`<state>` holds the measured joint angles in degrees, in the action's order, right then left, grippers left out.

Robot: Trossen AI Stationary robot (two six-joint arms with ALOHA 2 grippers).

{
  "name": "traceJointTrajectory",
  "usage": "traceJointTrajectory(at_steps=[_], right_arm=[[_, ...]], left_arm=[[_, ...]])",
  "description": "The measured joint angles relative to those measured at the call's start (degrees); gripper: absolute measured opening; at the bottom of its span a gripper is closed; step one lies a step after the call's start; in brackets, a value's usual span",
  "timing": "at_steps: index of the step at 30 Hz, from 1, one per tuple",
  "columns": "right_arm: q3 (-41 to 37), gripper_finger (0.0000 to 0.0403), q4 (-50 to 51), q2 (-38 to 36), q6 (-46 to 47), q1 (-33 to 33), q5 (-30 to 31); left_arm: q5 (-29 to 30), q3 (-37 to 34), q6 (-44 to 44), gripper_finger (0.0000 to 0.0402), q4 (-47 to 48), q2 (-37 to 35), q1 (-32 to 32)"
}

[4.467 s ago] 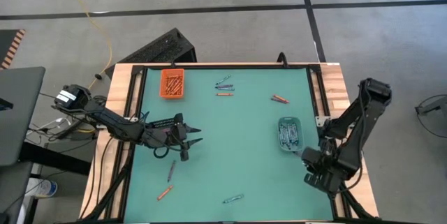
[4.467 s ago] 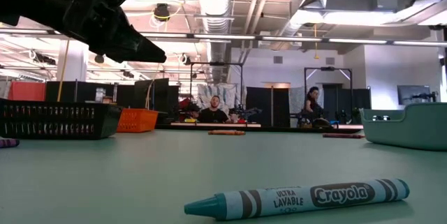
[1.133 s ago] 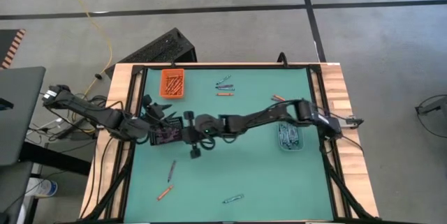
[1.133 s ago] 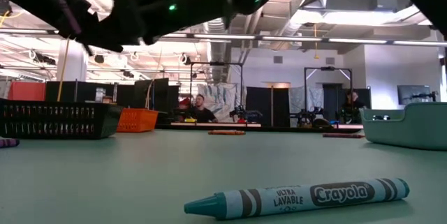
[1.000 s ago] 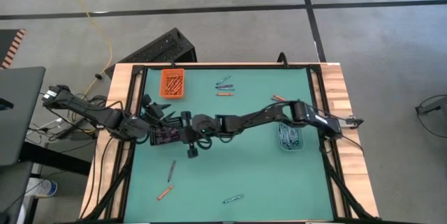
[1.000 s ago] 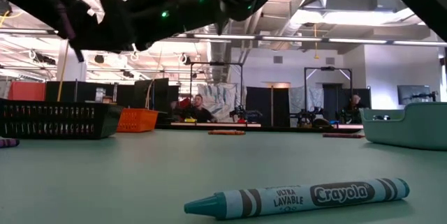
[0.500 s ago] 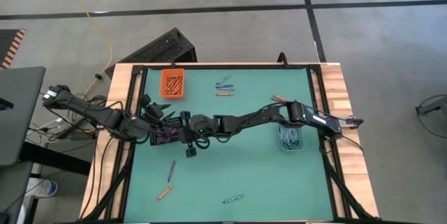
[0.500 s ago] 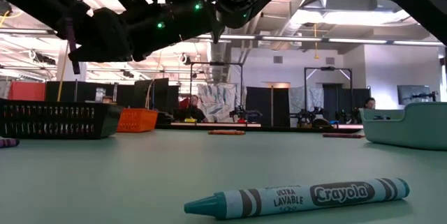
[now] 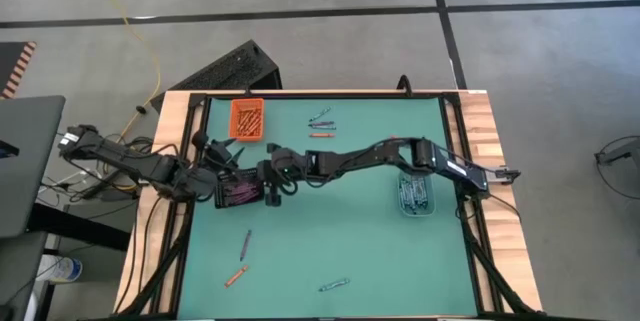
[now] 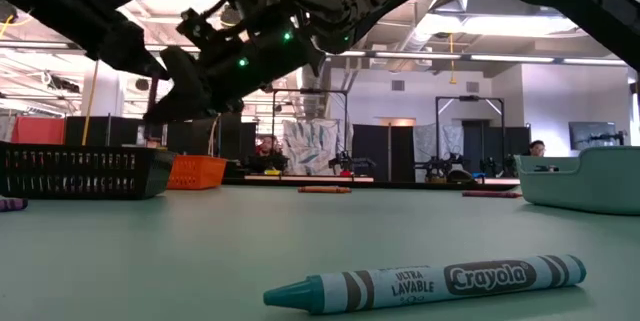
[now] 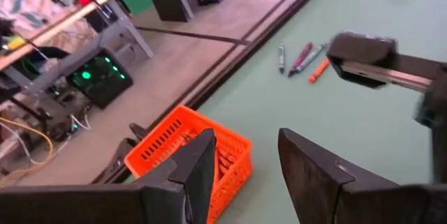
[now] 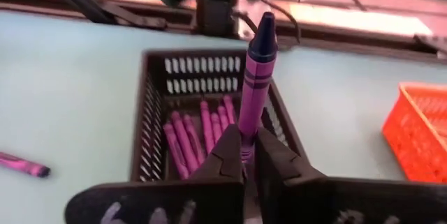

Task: Sort crayons
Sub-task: Put the violet crayon into the black bin, then put the light blue crayon into the blue bin

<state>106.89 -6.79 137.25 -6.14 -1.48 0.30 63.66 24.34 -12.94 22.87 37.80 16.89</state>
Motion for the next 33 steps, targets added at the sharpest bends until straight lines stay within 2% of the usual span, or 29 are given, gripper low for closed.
traceJointTrajectory(at_steps=[5,12,17,21,27,31,33], right_arm=[[0.0,0.0047,1.14,0.0,0.18,-0.49,-0.08],[-0.02,0.0104,5.24,-0.46,0.06,-0.28,-0.26],[-0.07,0.0138,19.92,-6.04,-3.89,-0.66,-0.26],[-0.03,0.0144,34.07,-12.88,-5.91,-2.37,-0.59],[-6.01,0.0136,39.44,-21.65,-11.42,-10.76,-1.41],[-11.33,0.0135,37.9,-22.66,-4.94,-19.63,-12.12],[-12.93,0.0135,37.92,-21.7,-3.34,-23.16,-14.68]], left_arm=[[-4.12,0.0,-0.06,0.0148,0.14,0.0,-2.7],[-7.02,0.0,-0.19,0.0148,0.13,0.02,-3.98],[-9.89,0.0,-0.19,0.0148,0.17,0.0,-3.98],[-12.71,0.0,-0.71,0.0148,0.47,0.02,-3.98],[-15.28,-0.3,-3.9,0.0148,0.37,0.04,-3.98],[-16.11,-2.69,-4.65,0.0148,-0.83,0.06,-3.98],[-15.97,-3.89,-4.71,0.0148,-2.25,0.06,-4.03]])
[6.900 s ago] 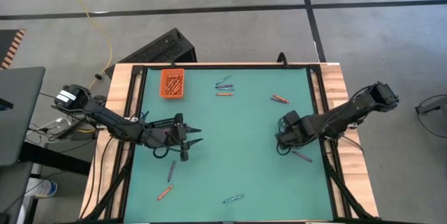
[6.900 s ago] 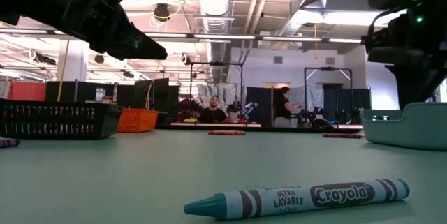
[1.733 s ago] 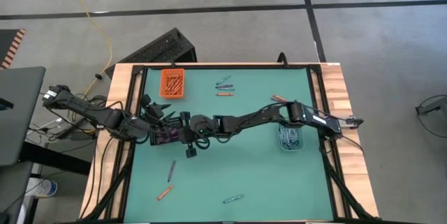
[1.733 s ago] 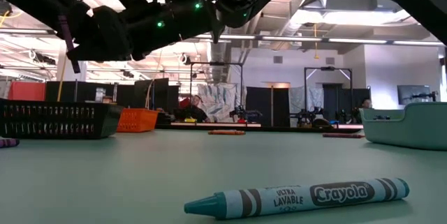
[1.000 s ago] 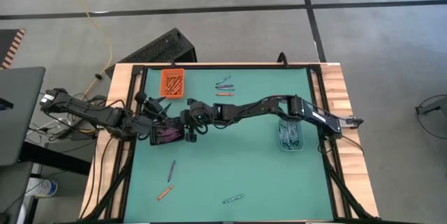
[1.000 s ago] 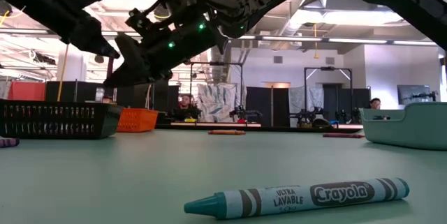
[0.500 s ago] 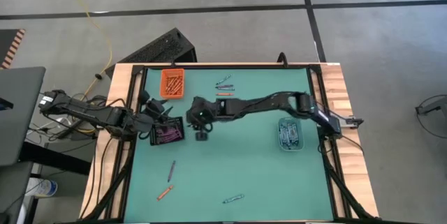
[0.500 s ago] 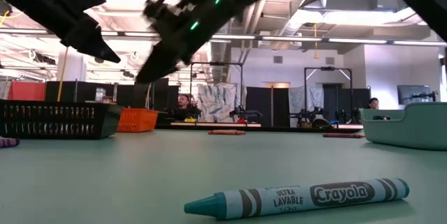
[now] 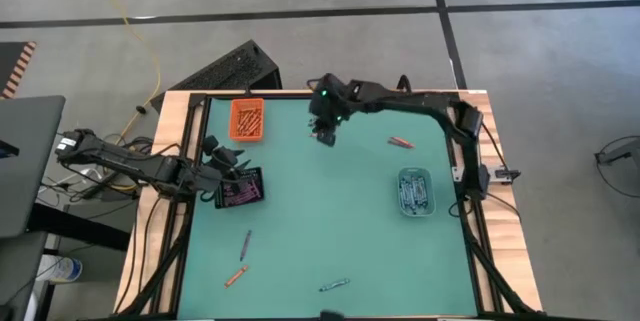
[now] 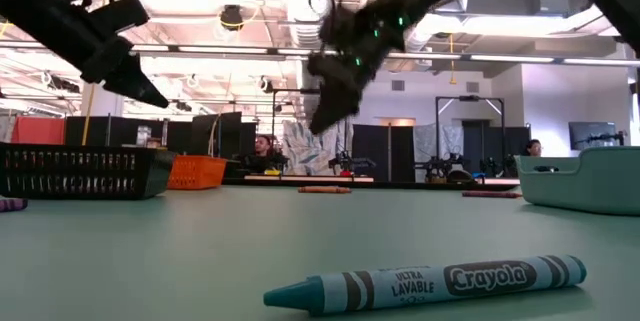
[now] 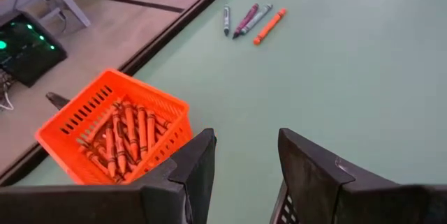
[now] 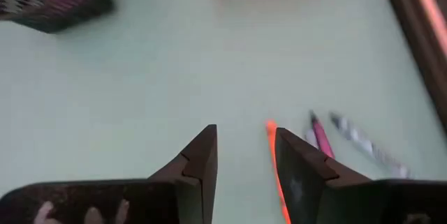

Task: Sort crayons
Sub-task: Put the light blue crayon into the blue bin

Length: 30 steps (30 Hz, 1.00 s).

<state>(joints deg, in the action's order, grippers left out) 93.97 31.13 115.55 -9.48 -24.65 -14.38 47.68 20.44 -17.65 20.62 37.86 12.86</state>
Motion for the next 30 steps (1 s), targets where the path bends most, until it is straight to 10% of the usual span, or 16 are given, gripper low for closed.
traceJointTrajectory(at_steps=[30], right_arm=[[-11.03,0.0134,-8.24,3.8,-13.54,-7.35,6.77]], left_arm=[[-1.36,-1.83,-0.4,0.0148,-2.1,-0.02,-0.04]])
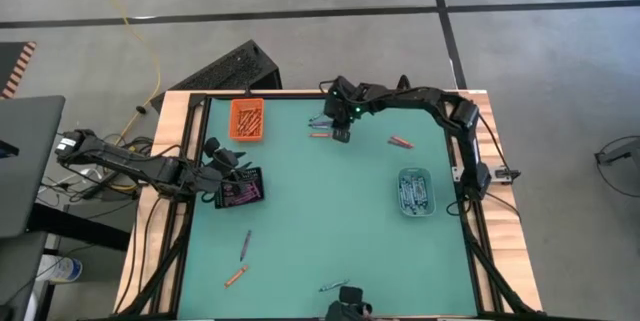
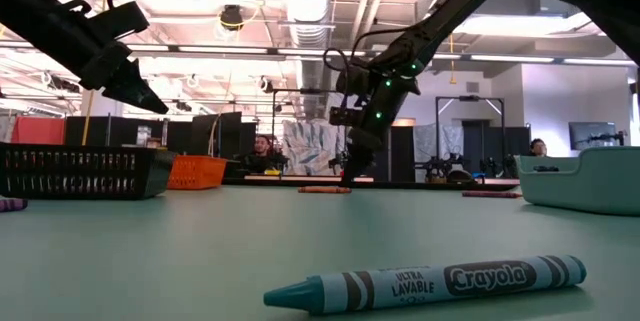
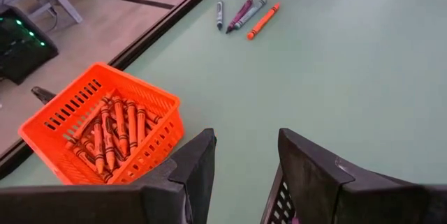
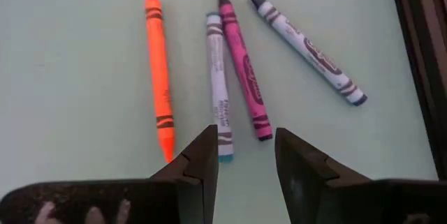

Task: Sort crayons
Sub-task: Put the light blue crayon into the blue bin

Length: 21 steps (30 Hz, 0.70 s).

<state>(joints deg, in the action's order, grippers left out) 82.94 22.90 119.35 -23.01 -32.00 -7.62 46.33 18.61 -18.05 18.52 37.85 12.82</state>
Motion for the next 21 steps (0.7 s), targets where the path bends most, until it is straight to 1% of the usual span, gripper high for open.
traceJointTrajectory(at_steps=[8,13,17,21], right_arm=[[-0.08,0.0134,1.05,0.0,-1.06,0.9,0.02],[-2.04,0.0134,0.29,0.0,-1.5,1.22,0.44],[-4.69,0.0134,-3.96,-0.14,-1.59,1.08,0.44],[-5.25,0.0134,-4.86,-0.22,-1.6,1.04,0.21]], left_arm=[[0.04,0.0,0.0,0.0148,0.0,0.0,0.0],[0.12,0.0,0.27,0.0148,0.02,0.0,0.0],[0.42,0.0,0.27,0.0148,0.02,0.0,0.0],[0.43,0.0,0.27,0.0148,0.02,0.0,-0.02]])
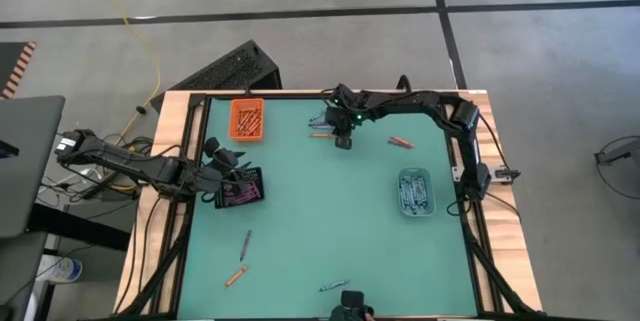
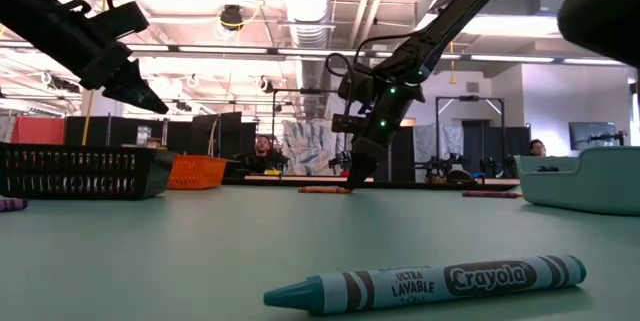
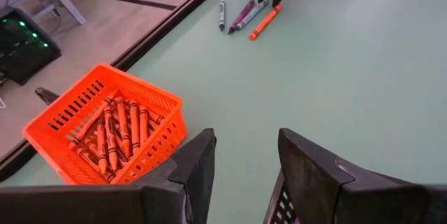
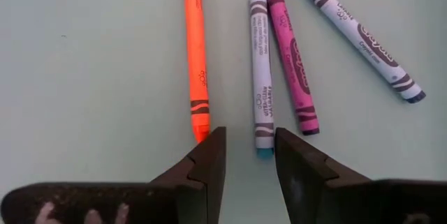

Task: Sort crayons
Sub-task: Put the light blue crayon into the blue bin

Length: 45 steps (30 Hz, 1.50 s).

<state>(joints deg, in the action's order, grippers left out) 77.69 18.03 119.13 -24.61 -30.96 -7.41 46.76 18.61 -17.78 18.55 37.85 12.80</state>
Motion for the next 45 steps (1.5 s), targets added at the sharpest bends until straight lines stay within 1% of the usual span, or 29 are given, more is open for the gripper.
traceJointTrajectory(at_steps=[6,24,27,30,34,37,42,45], right_arm=[[-0.02,0.0121,0.03,0.02,-1.26,-0.01,-0.01],[-0.02,0.0028,1.45,0.09,-0.32,-0.44,-0.07],[-0.03,0.001,1.92,-0.17,-0.3,-0.44,-0.82],[-0.22,0.0004,2.73,-1.27,-0.3,-0.35,-1.32],[-0.31,0.0004,3.62,-4.56,-0.32,-0.26,-1.6],[-0.26,0.0003,6.86,-8.57,-0.34,-0.26,-3.45],[-0.19,0.0003,18.09,-17.18,1.6,0.41,-4.64],[-0.26,0.0003,26.83,-22.76,3.64,2.24,-4.67]], left_arm=[[0.27,0.0,-0.02,0.0148,0.0,0.0,0.0],[0.14,0.0,-0.04,0.0148,0.0,0.01,0.0],[0.14,0.0,-0.04,0.0148,-0.01,0.0,0.0],[0.14,0.0,-0.04,0.0148,0.0,0.0,0.0],[0.08,0.0,-0.04,0.0148,0.0,0.01,0.0],[0.03,0.0,-0.04,0.0148,0.0,0.0,0.0],[0.03,0.0,-0.13,0.0148,0.0,0.02,0.0],[0.03,0.0,-0.37,0.0148,0.0,0.02,0.0]])
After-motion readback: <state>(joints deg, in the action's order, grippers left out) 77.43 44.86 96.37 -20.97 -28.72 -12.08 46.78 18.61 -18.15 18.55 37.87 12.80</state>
